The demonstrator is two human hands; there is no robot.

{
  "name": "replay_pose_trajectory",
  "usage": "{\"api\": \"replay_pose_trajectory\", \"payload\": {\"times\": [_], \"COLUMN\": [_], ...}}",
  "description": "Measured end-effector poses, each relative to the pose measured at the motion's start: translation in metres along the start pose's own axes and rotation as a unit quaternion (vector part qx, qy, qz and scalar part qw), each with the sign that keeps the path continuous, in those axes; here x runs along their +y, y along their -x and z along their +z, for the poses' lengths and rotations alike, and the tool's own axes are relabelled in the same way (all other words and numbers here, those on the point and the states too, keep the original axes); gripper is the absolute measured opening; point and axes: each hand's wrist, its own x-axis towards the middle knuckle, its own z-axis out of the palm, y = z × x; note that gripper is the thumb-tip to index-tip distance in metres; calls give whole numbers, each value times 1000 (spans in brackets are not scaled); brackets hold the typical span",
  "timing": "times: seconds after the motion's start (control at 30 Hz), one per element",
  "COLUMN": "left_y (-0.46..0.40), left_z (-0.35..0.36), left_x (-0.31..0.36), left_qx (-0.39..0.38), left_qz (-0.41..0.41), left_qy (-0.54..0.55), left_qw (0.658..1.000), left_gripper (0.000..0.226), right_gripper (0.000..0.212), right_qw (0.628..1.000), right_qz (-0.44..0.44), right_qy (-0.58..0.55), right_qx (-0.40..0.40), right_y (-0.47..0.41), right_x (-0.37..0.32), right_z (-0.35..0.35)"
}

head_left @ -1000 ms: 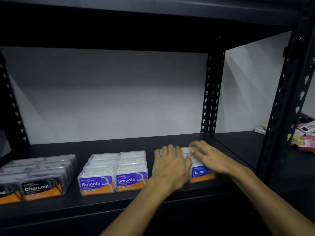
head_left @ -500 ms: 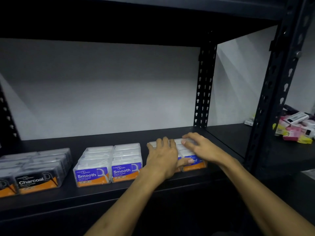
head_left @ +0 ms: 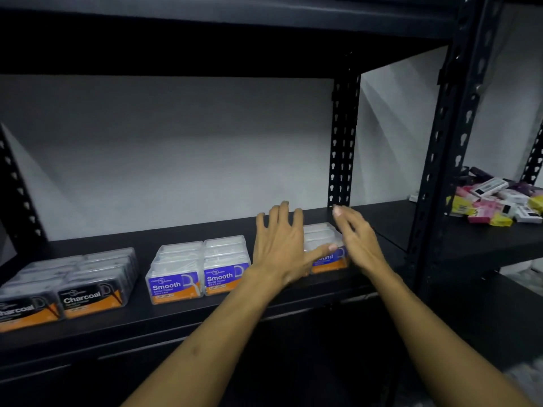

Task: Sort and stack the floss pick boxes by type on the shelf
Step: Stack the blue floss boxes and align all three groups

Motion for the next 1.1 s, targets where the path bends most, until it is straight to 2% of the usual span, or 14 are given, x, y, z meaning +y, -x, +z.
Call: {"api": "replay_pose_trajectory", "payload": {"times": [0.1, 0.2, 0.33, 0.4, 0.57, 0.73, 0.8, 0.93, 1.1], "left_y": [26, 63, 93, 100, 109, 104, 95, 60, 19], "left_z": [-10, -7, -3, -3, 5, 21, 28, 31, 32], "left_x": [2, 5, 10, 15, 23, 20, 18, 13, 6], "left_qx": [72, 63, 33, 42, 82, 76, 81, 98, 101], "left_qz": [7, -20, -47, -61, -85, -133, -125, -114, -162], "left_qy": [74, 156, 216, 251, 299, 343, 332, 305, 290], "left_qw": [995, 985, 975, 965, 947, 927, 932, 941, 938], "left_gripper": [69, 58, 59, 60, 65, 70, 66, 61, 64], "right_gripper": [43, 40, 28, 28, 34, 26, 27, 34, 64], "right_qw": [994, 993, 986, 979, 972, 964, 972, 989, 963], "right_qz": [67, 75, 13, -13, -18, -1, 49, 147, 200], "right_qy": [-20, 78, 169, 204, 231, 256, 216, 16, -177], "right_qx": [88, 49, -1, -12, -33, -73, -74, -21, -47], "right_y": [33, 52, 65, 70, 76, 62, 48, 18, -15], "right_x": [21, 43, 50, 53, 53, 50, 48, 29, 26], "right_z": [-11, -15, -13, -14, -17, -22, -28, -34, -14]}}
